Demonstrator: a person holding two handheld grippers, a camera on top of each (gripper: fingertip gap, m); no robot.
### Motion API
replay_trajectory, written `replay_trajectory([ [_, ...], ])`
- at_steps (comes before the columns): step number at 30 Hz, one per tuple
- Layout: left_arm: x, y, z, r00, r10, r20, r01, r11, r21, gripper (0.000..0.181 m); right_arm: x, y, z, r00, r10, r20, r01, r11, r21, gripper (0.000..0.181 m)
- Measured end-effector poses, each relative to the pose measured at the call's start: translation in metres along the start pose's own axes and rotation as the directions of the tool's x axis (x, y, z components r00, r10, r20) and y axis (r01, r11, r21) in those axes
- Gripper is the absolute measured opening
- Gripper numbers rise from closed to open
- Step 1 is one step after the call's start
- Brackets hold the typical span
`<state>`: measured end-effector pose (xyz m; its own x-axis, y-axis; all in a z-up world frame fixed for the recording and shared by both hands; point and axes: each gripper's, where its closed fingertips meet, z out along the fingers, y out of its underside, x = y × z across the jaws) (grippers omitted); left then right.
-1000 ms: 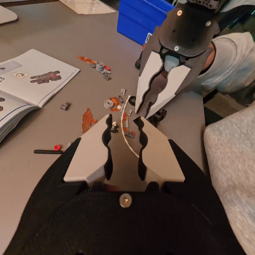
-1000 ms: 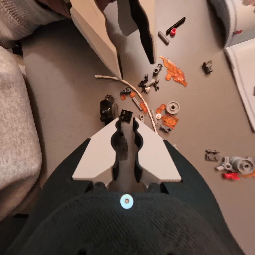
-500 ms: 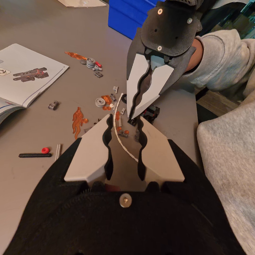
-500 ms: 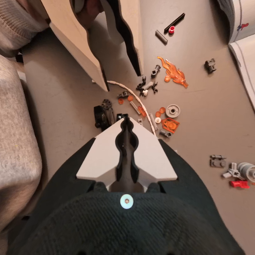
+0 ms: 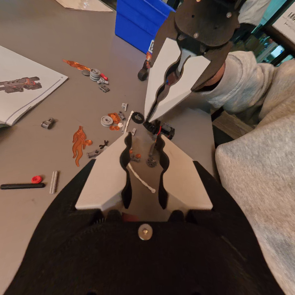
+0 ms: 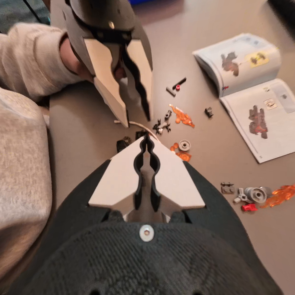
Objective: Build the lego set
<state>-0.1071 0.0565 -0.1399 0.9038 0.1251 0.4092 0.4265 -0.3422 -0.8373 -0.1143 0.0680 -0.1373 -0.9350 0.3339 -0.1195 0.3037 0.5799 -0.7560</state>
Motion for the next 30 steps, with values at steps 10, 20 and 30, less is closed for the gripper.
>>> replay_trajectory([
  [10, 0.021, -0.016, 0.000, 0.975, -0.133, -0.179, 0.151, 0.984, 0.093, 0.011, -0.006, -0.029, -0.010, 0.993, -0.059, -0.099, 0.072, 0.989, 0.133, 0.000],
  [20, 0.020, -0.017, -0.003, 0.992, -0.037, -0.116, 0.049, 0.994, 0.101, 0.000, -0.015, -0.030, -0.009, 0.997, -0.048, -0.058, 0.057, 0.985, 0.162, 0.000],
  [30, 0.026, -0.017, 0.000, 0.969, -0.126, -0.214, 0.149, 0.984, 0.094, 0.013, -0.013, -0.031, -0.011, 0.986, -0.096, -0.133, 0.118, 0.979, 0.164, 0.000],
])
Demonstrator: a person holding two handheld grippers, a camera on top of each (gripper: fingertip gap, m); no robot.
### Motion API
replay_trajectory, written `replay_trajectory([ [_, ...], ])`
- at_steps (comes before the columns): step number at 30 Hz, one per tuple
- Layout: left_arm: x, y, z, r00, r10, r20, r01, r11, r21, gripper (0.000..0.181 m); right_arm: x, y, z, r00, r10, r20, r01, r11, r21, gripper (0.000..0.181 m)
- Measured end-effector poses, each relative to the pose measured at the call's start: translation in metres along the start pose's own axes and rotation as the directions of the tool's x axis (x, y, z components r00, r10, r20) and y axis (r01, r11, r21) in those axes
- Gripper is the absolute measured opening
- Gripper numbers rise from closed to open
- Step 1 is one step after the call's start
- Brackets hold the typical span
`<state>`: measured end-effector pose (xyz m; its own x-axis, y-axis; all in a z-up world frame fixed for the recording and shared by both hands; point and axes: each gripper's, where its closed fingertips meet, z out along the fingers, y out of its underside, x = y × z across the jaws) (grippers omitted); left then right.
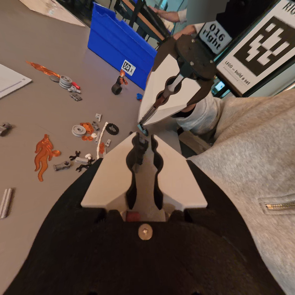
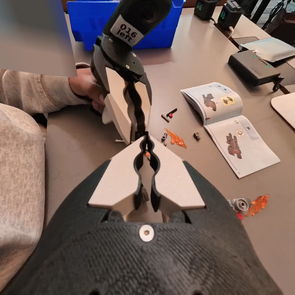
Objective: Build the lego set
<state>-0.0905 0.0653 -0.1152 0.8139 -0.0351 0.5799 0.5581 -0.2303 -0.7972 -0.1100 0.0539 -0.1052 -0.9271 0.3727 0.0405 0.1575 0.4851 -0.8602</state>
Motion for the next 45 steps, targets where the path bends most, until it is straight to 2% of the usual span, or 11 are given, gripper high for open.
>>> replay_trajectory([
  [3, 0.005, -0.008, -0.004, 0.997, -0.048, -0.059, 0.051, 0.997, 0.057, 0.019, 0.001, -0.003, 0.000, 1.000, -0.012, -0.020, 0.013, 1.000, 0.011, 0.000],
  [7, 0.002, -0.009, -0.007, 0.999, -0.031, -0.026, 0.033, 0.998, 0.061, 0.003, -0.001, -0.007, -0.001, 0.999, -0.019, -0.027, 0.020, 0.999, 0.029, 0.000],
  [12, -0.004, -0.007, -0.007, 0.987, 0.120, 0.107, -0.123, 0.992, 0.019, 0.000, -0.008, -0.009, -0.002, 0.997, 0.048, 0.053, -0.050, 0.998, 0.039, 0.000],
  [15, -0.007, -0.009, -0.008, 0.950, 0.243, 0.198, -0.246, 0.969, -0.011, 0.000, -0.011, -0.008, -0.003, 0.985, 0.137, 0.108, -0.140, 0.990, 0.024, 0.010],
  [18, -0.013, -0.011, -0.011, 0.860, 0.391, 0.328, -0.389, 0.918, -0.075, 0.000, -0.008, -0.005, -0.006, 0.958, 0.261, 0.116, -0.261, 0.965, -0.014, 0.020],
  [24, -0.019, -0.010, -0.008, 0.574, 0.663, 0.481, -0.609, 0.738, -0.290, 0.000, -0.008, -0.003, -0.005, 0.808, 0.544, 0.226, -0.547, 0.835, -0.055, 0.032],
  [27, -0.017, -0.009, -0.005, 0.417, 0.763, 0.494, -0.674, 0.625, -0.395, 0.000, -0.003, 0.004, -0.004, 0.794, 0.571, 0.208, -0.570, 0.818, -0.072, 0.031],
  [30, -0.016, -0.005, 0.000, 0.337, 0.812, 0.476, -0.692, 0.557, -0.459, 0.000, -0.003, 0.008, -0.003, 0.799, 0.570, 0.194, -0.564, 0.821, -0.089, 0.030],
  [34, -0.017, 0.001, 0.004, 0.325, 0.827, 0.460, -0.680, 0.542, -0.494, 0.000, -0.007, 0.018, -0.001, 0.822, 0.546, 0.163, -0.525, 0.837, -0.155, 0.016],
  [43, -0.017, 0.002, 0.005, 0.310, 0.838, 0.448, -0.687, 0.524, -0.504, 0.000, -0.014, 0.026, 0.002, 0.817, 0.550, 0.170, -0.514, 0.830, -0.214, 0.014],
  [45, -0.017, 0.003, 0.007, 0.336, 0.828, 0.449, -0.683, 0.542, -0.489, 0.000, -0.013, 0.028, 0.001, 0.825, 0.543, 0.159, -0.506, 0.834, -0.220, 0.013],
])
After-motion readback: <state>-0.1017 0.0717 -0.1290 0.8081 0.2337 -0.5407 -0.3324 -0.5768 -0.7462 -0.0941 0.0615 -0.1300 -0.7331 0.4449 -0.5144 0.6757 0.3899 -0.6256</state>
